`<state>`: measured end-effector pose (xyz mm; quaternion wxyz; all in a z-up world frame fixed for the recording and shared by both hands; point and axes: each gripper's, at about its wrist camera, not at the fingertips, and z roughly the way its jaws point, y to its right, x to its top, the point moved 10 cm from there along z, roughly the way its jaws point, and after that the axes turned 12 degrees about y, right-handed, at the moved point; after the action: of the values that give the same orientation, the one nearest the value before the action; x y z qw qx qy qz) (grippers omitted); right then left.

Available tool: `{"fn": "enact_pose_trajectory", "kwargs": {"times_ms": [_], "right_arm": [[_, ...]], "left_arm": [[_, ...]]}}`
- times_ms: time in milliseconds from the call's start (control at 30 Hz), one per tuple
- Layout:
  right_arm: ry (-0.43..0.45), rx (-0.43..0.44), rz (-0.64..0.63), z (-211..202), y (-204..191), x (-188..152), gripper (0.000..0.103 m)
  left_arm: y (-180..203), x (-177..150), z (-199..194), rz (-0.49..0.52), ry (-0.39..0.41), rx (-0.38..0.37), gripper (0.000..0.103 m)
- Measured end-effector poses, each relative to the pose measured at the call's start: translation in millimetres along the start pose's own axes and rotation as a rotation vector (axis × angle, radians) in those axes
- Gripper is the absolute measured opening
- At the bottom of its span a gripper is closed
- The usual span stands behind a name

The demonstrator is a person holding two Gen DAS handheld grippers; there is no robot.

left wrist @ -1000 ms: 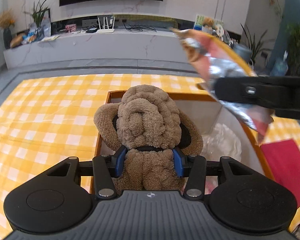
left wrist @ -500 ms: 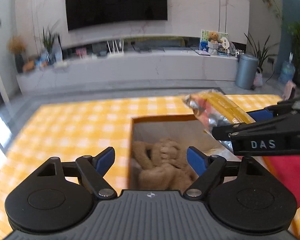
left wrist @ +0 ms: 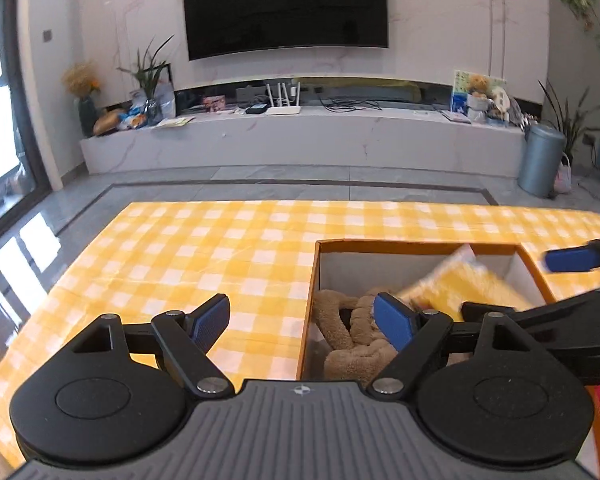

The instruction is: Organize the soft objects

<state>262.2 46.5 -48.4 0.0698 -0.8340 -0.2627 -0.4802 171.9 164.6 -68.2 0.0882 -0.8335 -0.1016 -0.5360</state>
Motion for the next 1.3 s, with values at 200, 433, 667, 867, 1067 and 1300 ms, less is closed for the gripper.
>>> {"fn": "enact_pose_trajectory", "kwargs": {"times_ms": [200,433,667,867,1067,1300], "right_arm": [[0.16,-0.008,0.095,-47,29,13,0.1],[0.237,-0.136,0.009,-92,61,1,0.1],[0.263,-0.156,0.063,-109,77,-24,0.1],[0.266,-0.139,0.126,-107,83,-34,0.1],[0.294,-0.131,0.152,-111,82,-36,0.1],[0.299,-0.121,0.153,-110,80,-37,0.1]], "left_arm": [[16,6,-13,0.008,0.021,-0.044,0.096],[48,23,-39,-0.043,0.12,-0.083,0.096],[81,26,-60,-0.027,0.205,-0.157,0.097],[96,24,-61,-0.016,0.235,-0.175,0.099],[103,18,-61,0.033,0.242,-0.153,0.099],[104,17,-60,0.04,0.252,-0.155,0.098]]}}
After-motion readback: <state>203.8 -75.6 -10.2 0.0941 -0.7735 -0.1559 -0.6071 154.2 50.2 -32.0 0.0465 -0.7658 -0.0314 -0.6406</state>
